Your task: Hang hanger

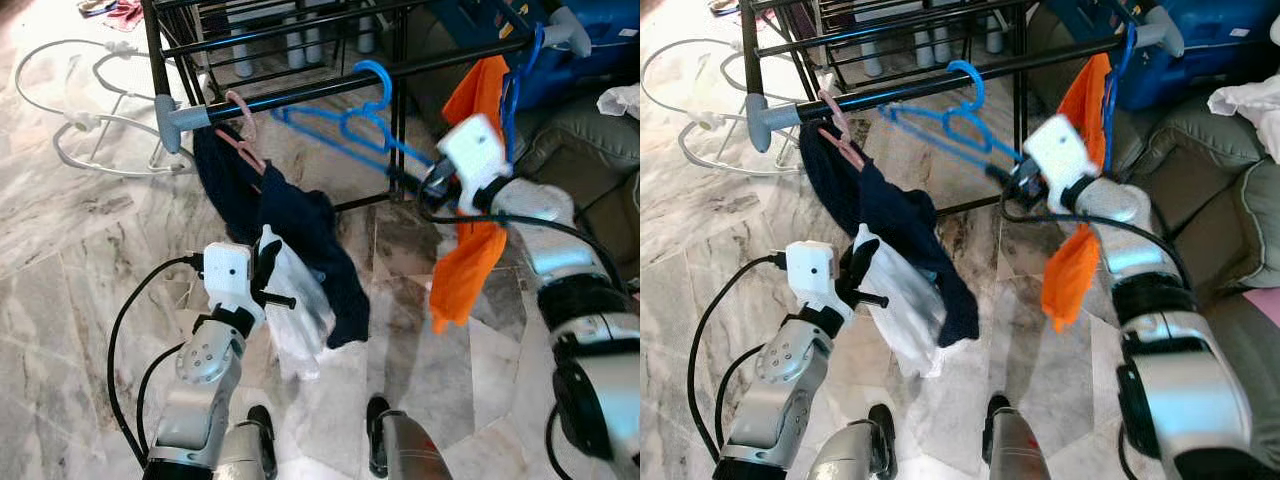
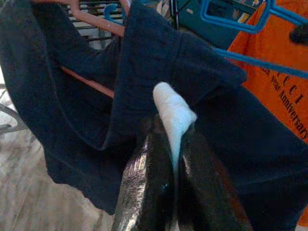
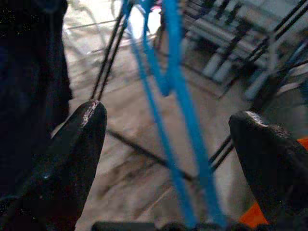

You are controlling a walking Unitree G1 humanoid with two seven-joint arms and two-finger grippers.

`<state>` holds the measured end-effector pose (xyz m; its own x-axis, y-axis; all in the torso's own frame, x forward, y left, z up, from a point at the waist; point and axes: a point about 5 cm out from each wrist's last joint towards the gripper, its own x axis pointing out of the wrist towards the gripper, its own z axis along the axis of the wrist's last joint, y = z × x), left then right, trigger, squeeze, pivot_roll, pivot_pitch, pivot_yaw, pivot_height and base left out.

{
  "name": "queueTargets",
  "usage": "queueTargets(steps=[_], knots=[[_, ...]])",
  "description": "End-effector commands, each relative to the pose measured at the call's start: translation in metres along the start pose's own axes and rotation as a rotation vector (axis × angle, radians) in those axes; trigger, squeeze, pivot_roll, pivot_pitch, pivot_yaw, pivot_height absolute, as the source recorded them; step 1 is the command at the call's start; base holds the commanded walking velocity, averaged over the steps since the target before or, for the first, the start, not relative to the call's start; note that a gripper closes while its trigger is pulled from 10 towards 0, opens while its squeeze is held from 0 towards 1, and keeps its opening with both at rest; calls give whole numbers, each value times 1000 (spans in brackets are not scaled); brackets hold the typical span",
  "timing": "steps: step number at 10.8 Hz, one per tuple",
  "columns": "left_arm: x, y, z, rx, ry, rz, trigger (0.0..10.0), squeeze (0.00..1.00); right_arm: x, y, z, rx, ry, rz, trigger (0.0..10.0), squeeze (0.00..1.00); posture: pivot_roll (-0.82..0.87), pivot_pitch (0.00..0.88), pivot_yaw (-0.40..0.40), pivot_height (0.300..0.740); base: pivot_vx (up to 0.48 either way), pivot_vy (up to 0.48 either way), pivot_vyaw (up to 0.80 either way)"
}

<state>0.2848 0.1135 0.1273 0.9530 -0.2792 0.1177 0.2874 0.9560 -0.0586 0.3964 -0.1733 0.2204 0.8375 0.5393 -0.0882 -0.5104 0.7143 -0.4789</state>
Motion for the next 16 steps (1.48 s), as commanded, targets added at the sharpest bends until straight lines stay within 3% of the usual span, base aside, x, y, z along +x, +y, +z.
queueTargets(steps=[1, 2, 6, 10, 16], knots=[[-3, 0, 2, 9, -6, -7, 10000, 0, 3, 2, 2, 8, 1, 38, 10000, 0, -114, 318, 78, 740, 0, 0, 0], [-3, -1, 2, 10, -3, -9, 10000, 0, 6, -1, 0, -17, 47, 44, 0, 0, -113, 322, 74, 740, 0, 0, 0], [-3, -2, 0, 9, 6, -9, 10000, 0, 11, -8, 3, -51, 129, 28, 314, 0, -117, 320, 69, 740, 0, 0, 0], [-3, -3, -2, 15, 12, -11, 10000, 0, 16, -14, 17, -18, 117, 30, 0, 0, -113, 315, 65, 740, 0, 0, 0], [-3, -6, -5, 15, 23, -15, 10000, 0, 15, -13, 11, -25, 159, 43, 0, 0, -111, 309, 57, 740, 0, 0, 0]])
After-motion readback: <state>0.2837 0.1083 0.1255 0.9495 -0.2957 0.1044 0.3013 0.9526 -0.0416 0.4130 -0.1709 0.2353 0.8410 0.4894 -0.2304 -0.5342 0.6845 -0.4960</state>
